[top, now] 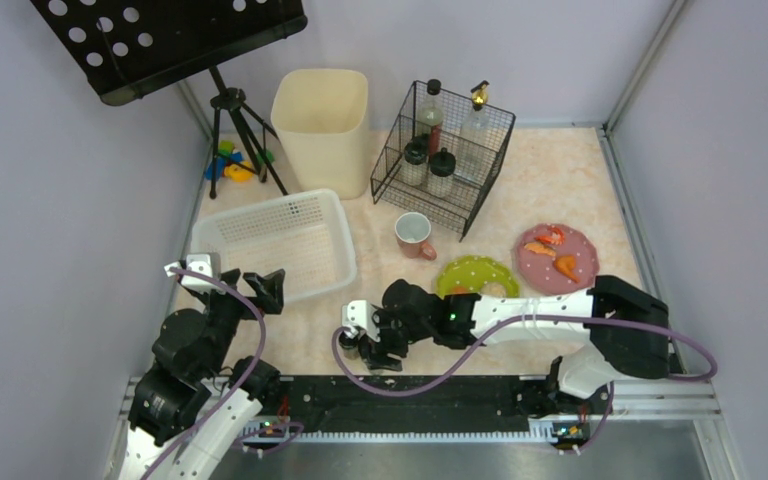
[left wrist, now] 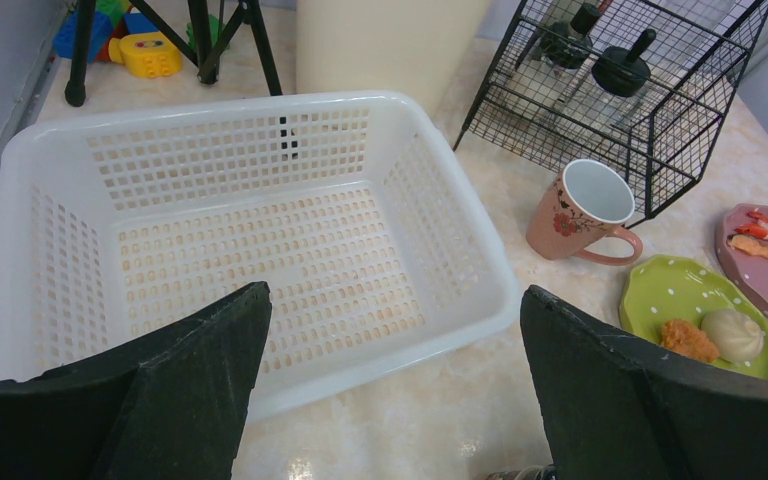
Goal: Clear the kitchen counter
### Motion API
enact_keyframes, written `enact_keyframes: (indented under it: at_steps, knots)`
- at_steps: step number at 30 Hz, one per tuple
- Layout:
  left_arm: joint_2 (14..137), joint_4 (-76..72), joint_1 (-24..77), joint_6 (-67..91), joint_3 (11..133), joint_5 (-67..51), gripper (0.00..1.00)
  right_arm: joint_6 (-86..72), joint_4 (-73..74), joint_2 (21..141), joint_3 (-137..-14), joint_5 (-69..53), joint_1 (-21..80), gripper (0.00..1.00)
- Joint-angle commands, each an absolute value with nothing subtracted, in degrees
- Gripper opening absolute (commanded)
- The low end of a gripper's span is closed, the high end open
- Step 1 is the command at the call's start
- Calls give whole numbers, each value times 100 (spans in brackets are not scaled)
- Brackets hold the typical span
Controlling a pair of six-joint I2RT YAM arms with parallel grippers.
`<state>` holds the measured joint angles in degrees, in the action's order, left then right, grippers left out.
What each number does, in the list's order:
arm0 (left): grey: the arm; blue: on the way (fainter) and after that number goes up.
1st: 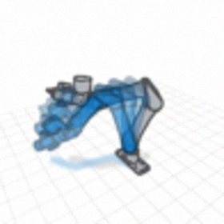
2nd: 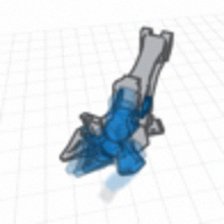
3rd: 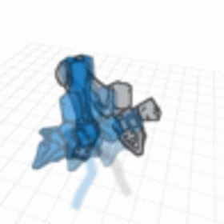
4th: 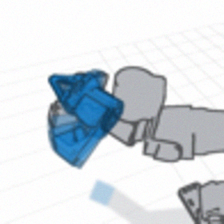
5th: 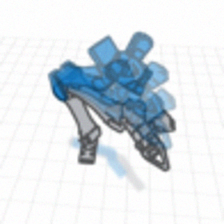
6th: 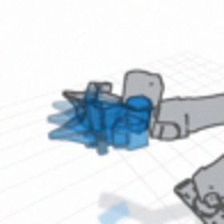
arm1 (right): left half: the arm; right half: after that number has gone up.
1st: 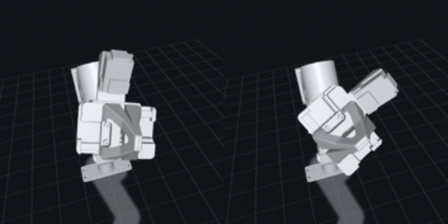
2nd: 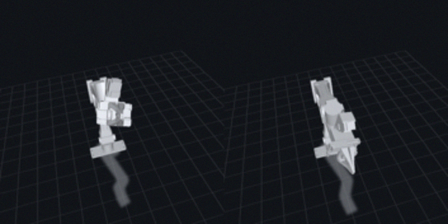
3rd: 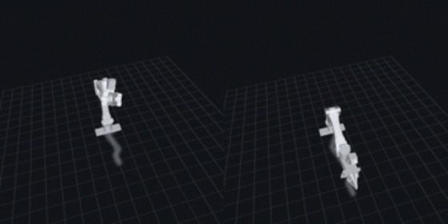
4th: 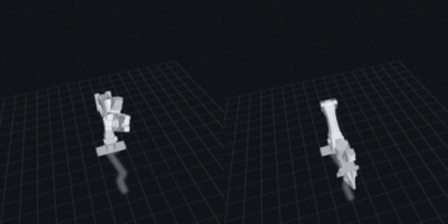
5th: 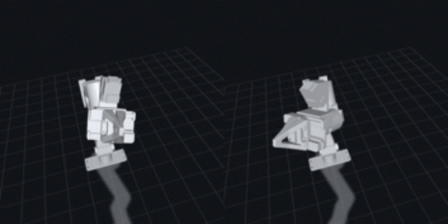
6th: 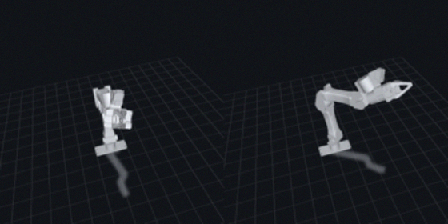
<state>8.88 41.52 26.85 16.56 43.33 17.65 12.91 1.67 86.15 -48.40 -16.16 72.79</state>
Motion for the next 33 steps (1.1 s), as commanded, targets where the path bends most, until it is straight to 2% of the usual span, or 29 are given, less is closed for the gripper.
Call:
enact_keyframes:
  at_steps: [1, 7, 13, 17, 21, 24, 33]
  knots:
    - [905, 3897, 2706, 1632, 4289, 1793, 99, 1172, 321, 8643, -5064, -1450, 7375, 49]
    - [908, 3902, 2702, 1635, 4292, 1790, 99, 946, 538, 8147, -5144, -954, 7381, 37]
    - [899, 3902, 2706, 1627, 4289, 1778, 99, 766, 1087, 7378, -5386, -544, 7377, 31]
    - [896, 3894, 2707, 1627, 4288, 1765, 99, 540, 1583, 7013, -5723, 578, 7358, 22]
    - [910, 3885, 2705, 1626, 4289, 1742, 99, 326, 2016, 6664, -6155, 1484, 7199, 24]
    - [910, 3885, 2705, 1617, 4289, 1733, 99, 65, 2185, 6535, -6511, 2062, 6872, 16]
    - [929, 3878, 2705, 1617, 4282, 1724, 99, -789, 2288, 6973, -7456, 2209, 5062, 13]
